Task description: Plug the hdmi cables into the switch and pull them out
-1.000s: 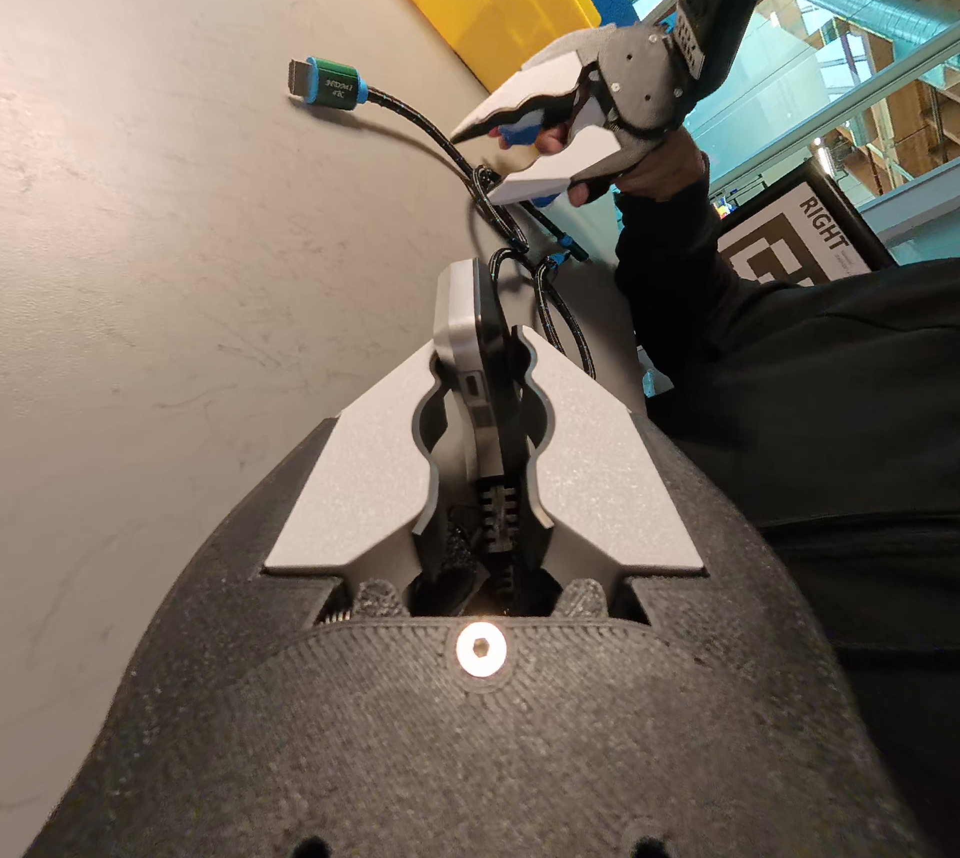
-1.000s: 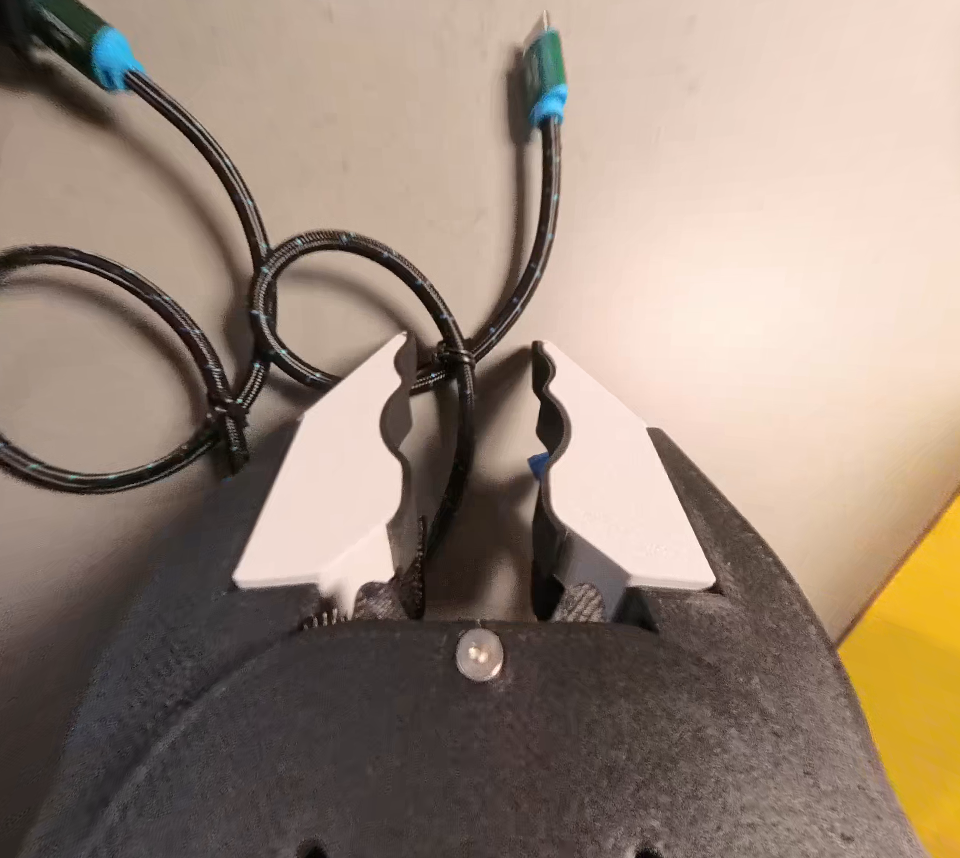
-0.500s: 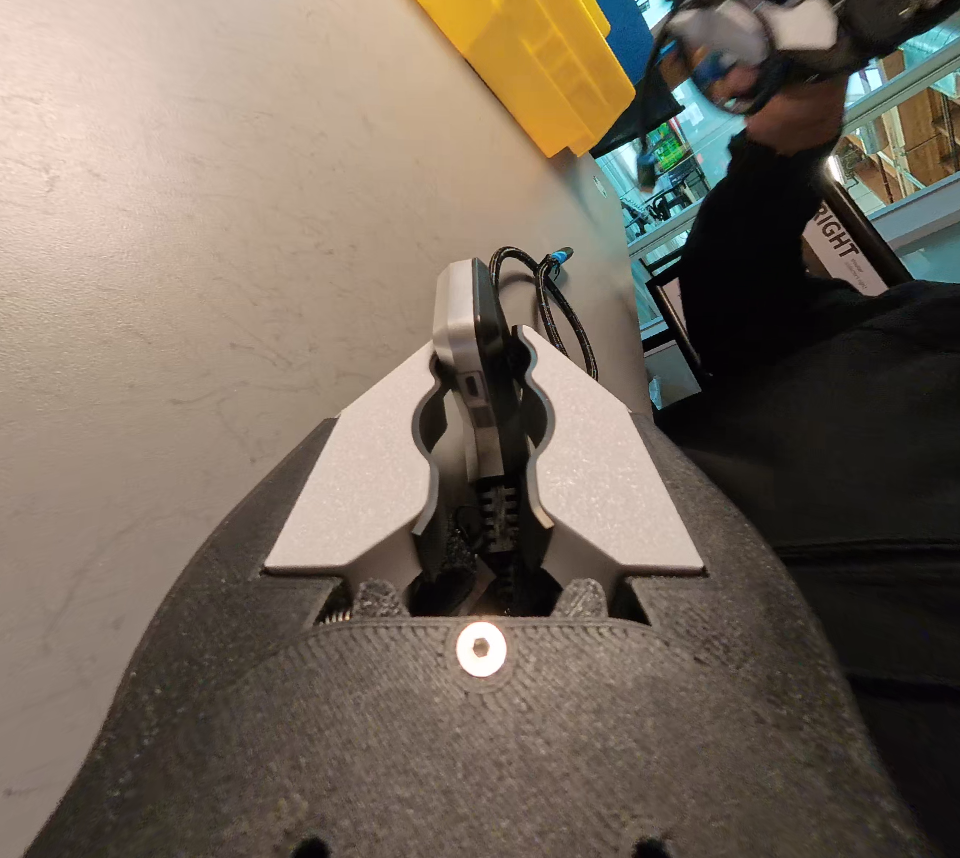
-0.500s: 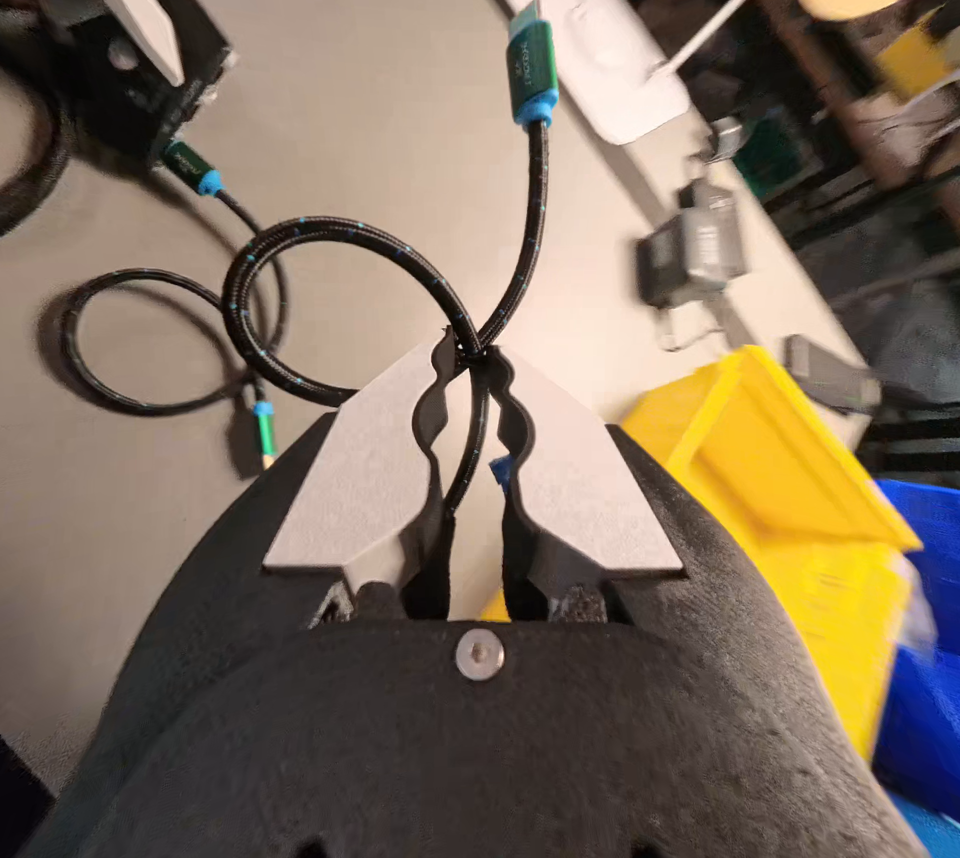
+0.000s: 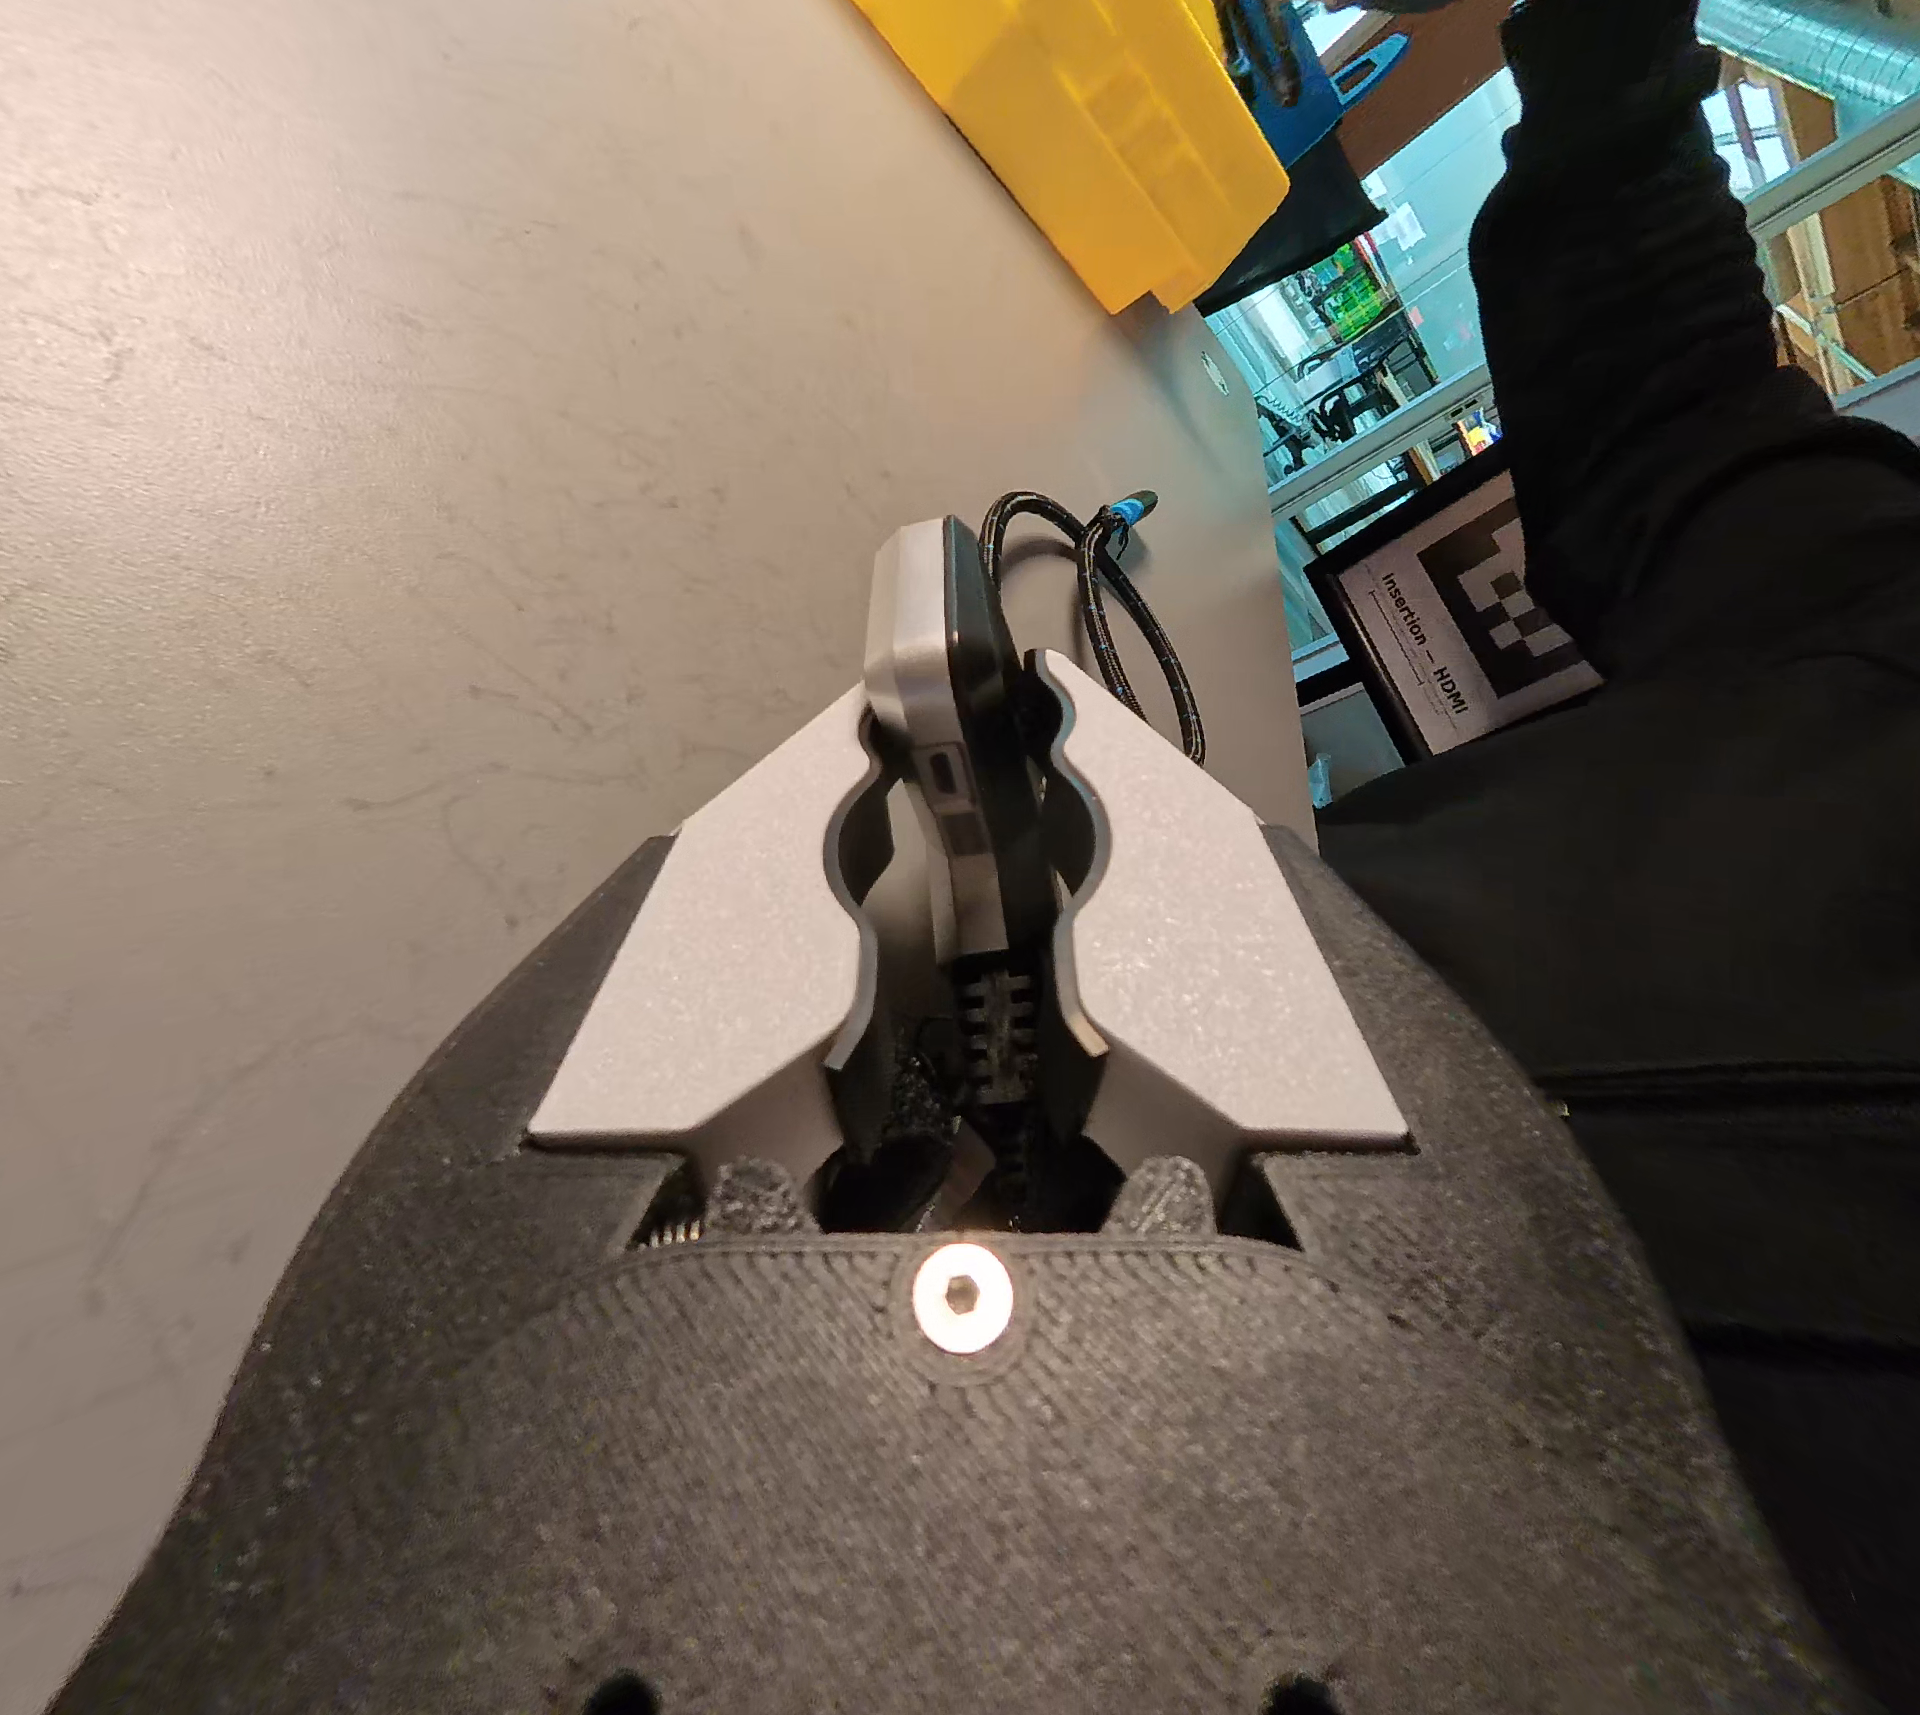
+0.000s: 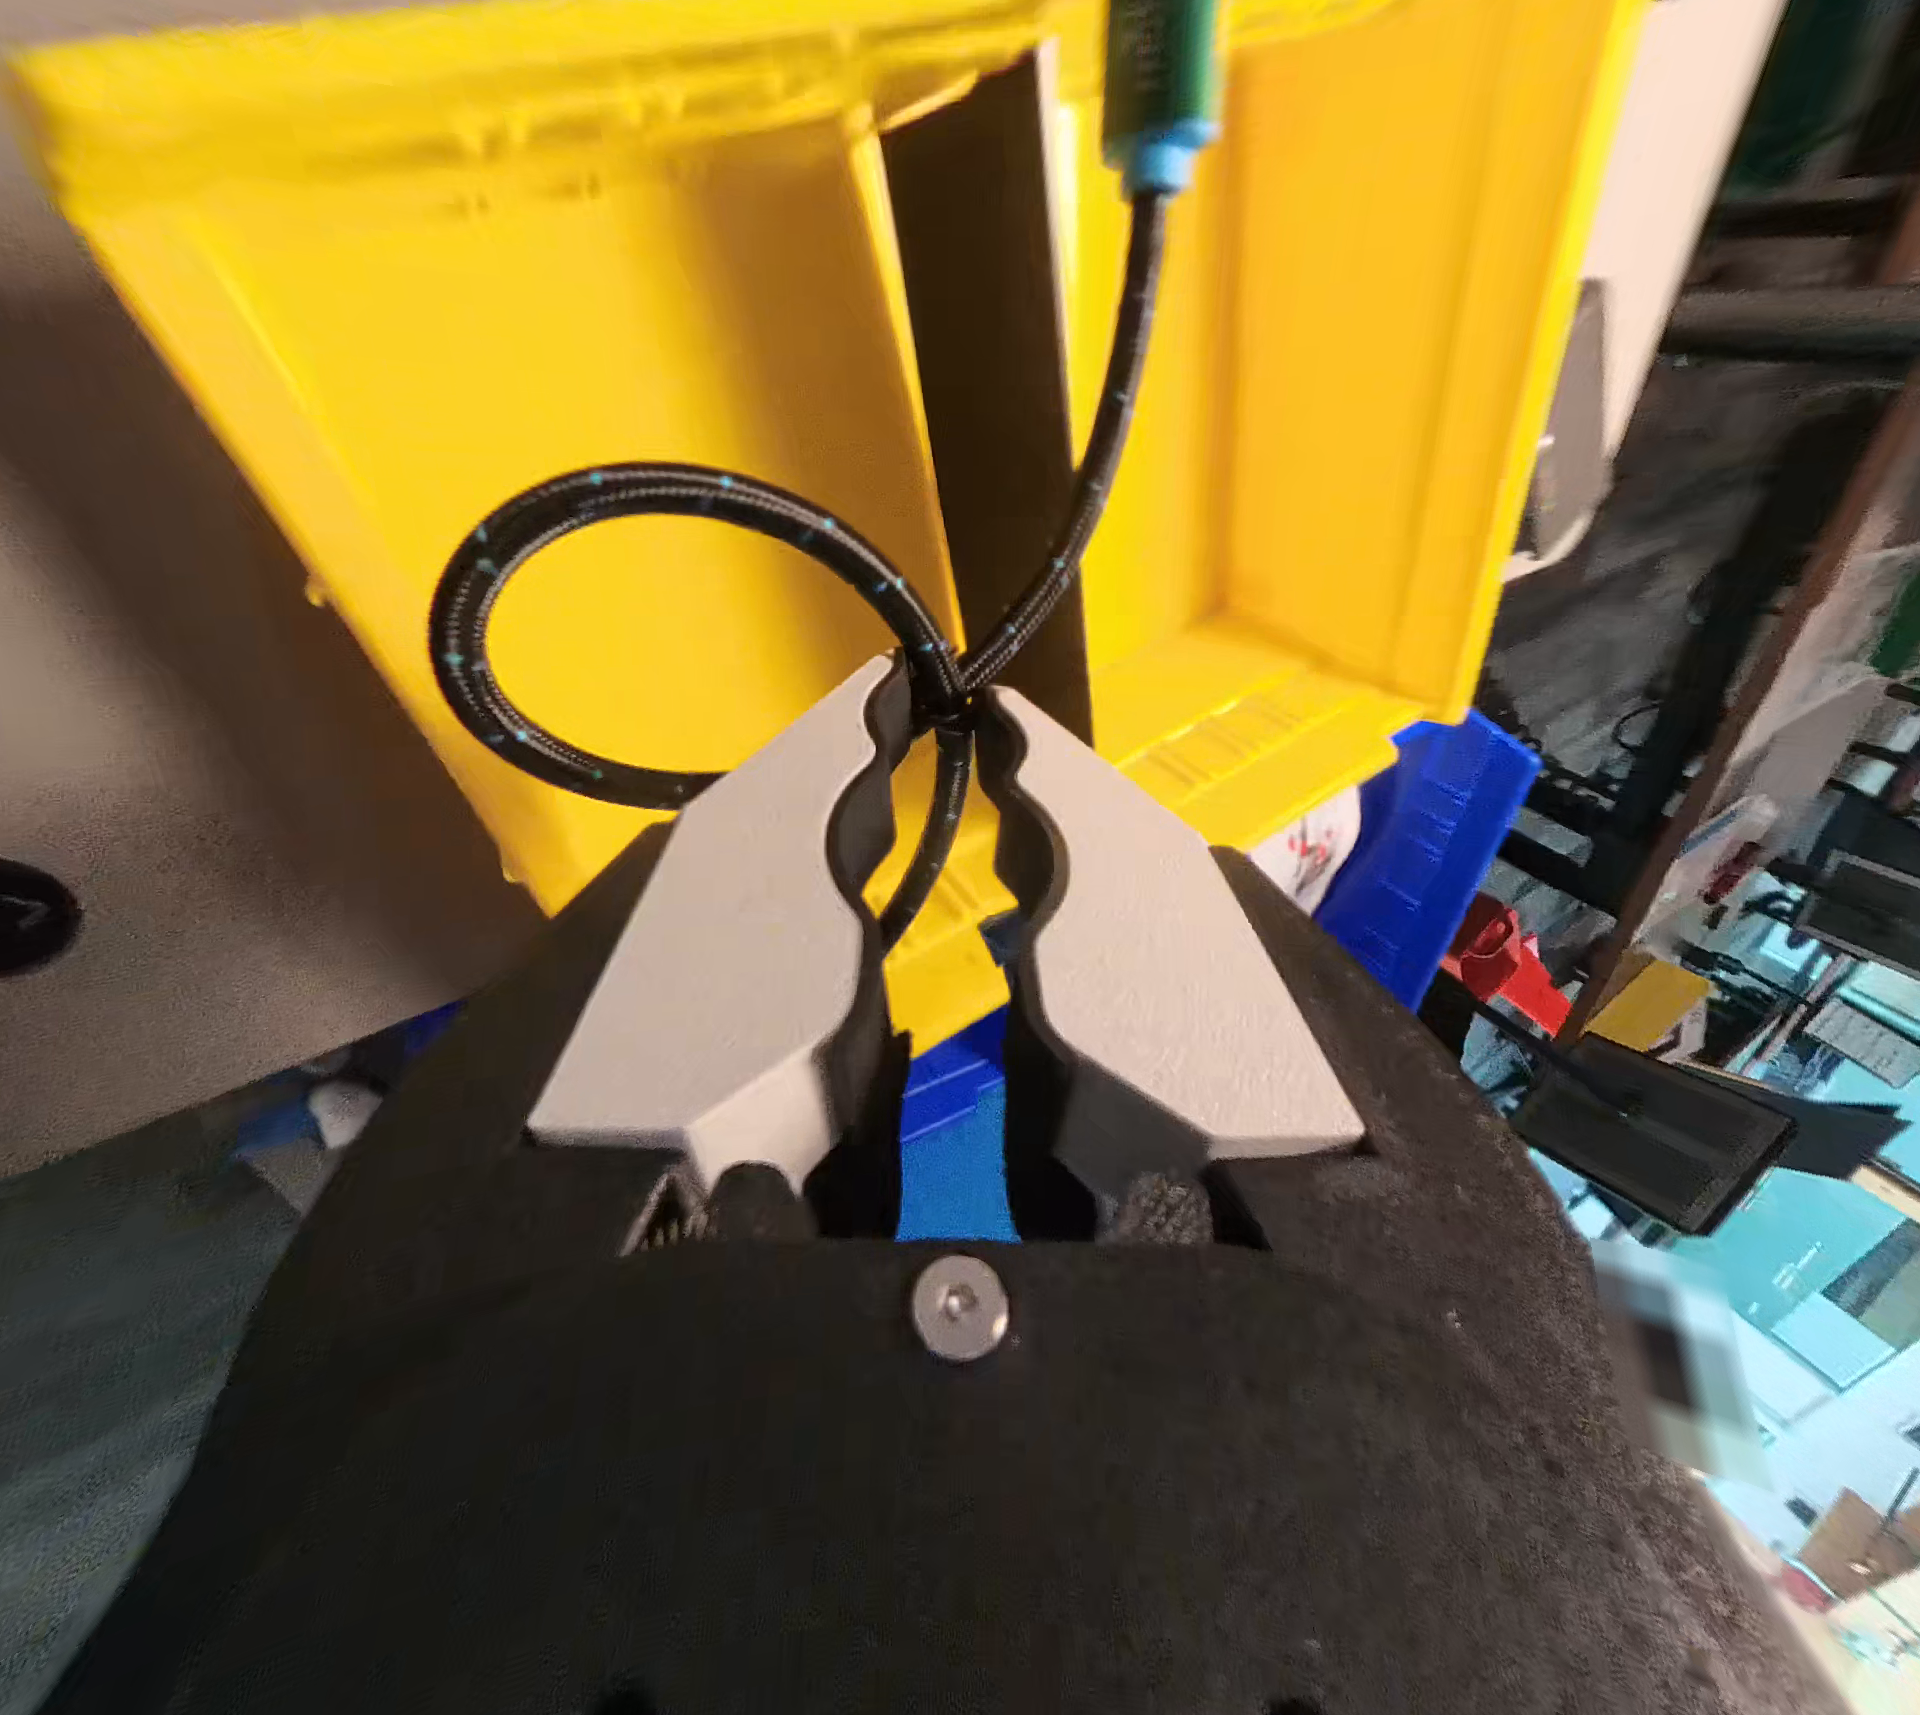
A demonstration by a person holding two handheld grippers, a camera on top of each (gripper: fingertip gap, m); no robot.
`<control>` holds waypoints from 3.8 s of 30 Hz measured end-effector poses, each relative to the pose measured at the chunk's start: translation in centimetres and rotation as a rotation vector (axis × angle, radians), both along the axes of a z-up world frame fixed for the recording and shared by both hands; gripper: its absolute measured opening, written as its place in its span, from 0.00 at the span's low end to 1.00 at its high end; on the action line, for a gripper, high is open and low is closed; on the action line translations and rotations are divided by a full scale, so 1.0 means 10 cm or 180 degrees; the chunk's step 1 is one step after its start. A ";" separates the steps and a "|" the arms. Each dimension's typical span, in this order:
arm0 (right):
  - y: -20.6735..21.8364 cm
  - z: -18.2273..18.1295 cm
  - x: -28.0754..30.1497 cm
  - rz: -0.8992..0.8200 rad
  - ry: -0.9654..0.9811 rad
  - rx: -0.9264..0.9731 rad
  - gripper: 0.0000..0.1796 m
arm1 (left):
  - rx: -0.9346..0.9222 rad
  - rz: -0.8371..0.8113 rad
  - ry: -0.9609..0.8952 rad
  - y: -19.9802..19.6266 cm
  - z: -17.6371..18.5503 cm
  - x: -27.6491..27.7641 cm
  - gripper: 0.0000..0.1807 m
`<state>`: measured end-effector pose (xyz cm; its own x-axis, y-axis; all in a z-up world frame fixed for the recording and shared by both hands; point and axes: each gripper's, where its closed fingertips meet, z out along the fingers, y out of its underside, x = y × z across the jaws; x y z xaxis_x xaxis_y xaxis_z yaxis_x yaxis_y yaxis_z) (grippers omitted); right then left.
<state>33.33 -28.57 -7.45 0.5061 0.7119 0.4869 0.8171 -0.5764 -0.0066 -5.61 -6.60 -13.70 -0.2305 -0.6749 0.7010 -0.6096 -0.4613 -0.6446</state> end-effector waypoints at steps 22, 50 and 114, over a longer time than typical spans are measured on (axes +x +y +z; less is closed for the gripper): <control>0.15 -0.22 0.12 -0.0269 -0.0260 -0.0140 0.21 | -0.0025 0.0000 -0.0010 0.00 0.01 0.00 0.13; 0.22 -0.18 0.07 -0.0296 0.0103 -0.0128 0.10 | -0.0027 0.0038 -0.0018 0.02 0.01 0.01 0.13; 2.35 -0.73 -3.86 0.1822 0.1047 0.1180 0.08 | 0.0097 0.0017 -0.0400 0.37 0.28 -0.19 0.12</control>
<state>-5.27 -5.07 -14.70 0.2672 0.7264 0.6333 0.9105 0.0248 -0.4127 -7.50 -2.94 -10.93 -0.3116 -0.6969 0.6459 -0.5208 -0.4433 -0.7296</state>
